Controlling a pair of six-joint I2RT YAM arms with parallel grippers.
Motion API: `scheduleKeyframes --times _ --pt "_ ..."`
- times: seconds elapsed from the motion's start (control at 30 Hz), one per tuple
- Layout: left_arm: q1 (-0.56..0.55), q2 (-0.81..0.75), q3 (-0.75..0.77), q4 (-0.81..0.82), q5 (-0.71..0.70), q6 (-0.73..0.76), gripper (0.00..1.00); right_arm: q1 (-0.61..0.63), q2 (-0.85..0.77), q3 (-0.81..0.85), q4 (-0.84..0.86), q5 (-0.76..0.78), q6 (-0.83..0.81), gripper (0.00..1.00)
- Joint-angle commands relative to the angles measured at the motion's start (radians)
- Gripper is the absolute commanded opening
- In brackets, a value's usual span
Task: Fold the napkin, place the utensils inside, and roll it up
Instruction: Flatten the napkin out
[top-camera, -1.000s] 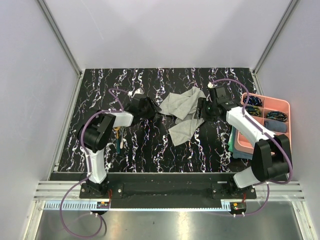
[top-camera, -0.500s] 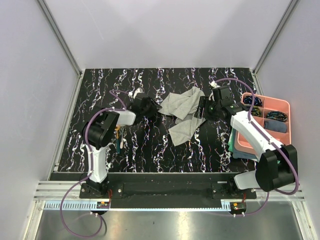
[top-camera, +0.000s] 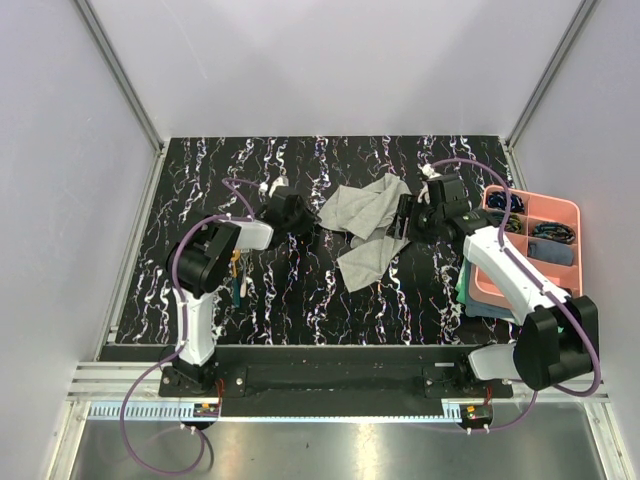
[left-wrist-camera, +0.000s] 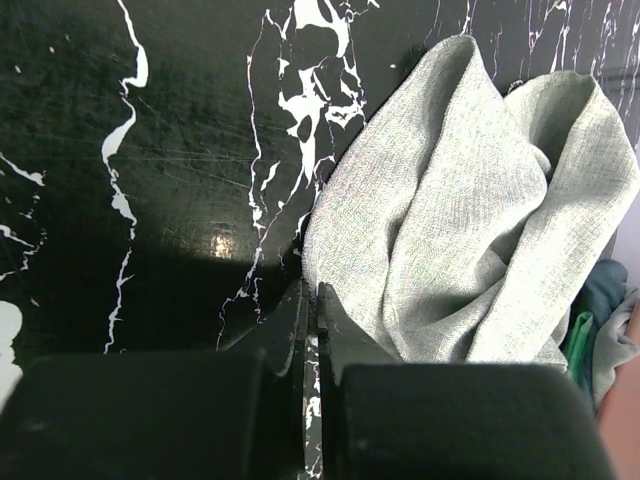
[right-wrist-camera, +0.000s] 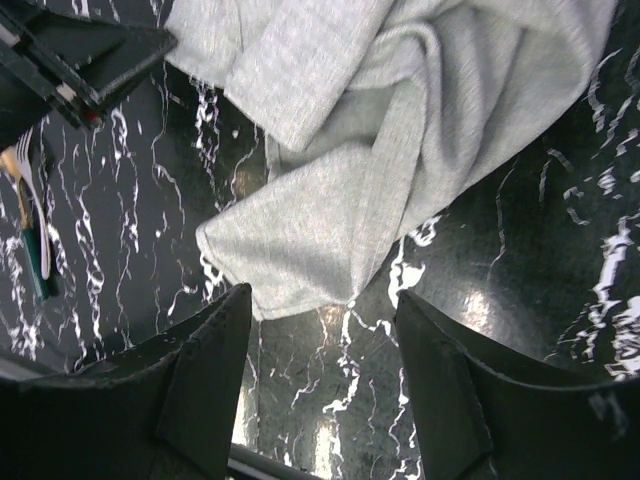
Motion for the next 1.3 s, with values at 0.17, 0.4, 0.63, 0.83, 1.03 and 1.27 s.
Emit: scheduleKeyframes --times 0.17,0.4,0.63,0.83,1.03,1.27 --pt "0.035 -0.302 -0.077 0.032 -0.041 0.144 0.0 0.044 0.029 -0.147 0.08 -0.088 0.09 0.66" --pt "0.102 -0.466 -0.237 0.063 -0.029 0.162 0.0 0.062 0.147 -0.177 0.183 -0.144 0.144 0.64" --pt "0.138 -0.525 -0.292 0.058 0.009 0.176 0.0 0.09 0.251 -0.176 0.238 -0.17 0.154 0.61" --pt "0.152 -0.557 -0.305 0.033 0.02 0.202 0.0 0.096 0.332 -0.163 0.286 -0.219 0.144 0.54" --pt "0.211 -0.617 -0.303 -0.008 0.032 0.211 0.0 0.095 0.325 -0.072 0.185 -0.146 0.092 0.0" --pt "0.372 -0.726 -0.21 -0.111 0.069 0.22 0.0 0.078 0.26 0.354 -0.156 0.319 -0.174 0.0"
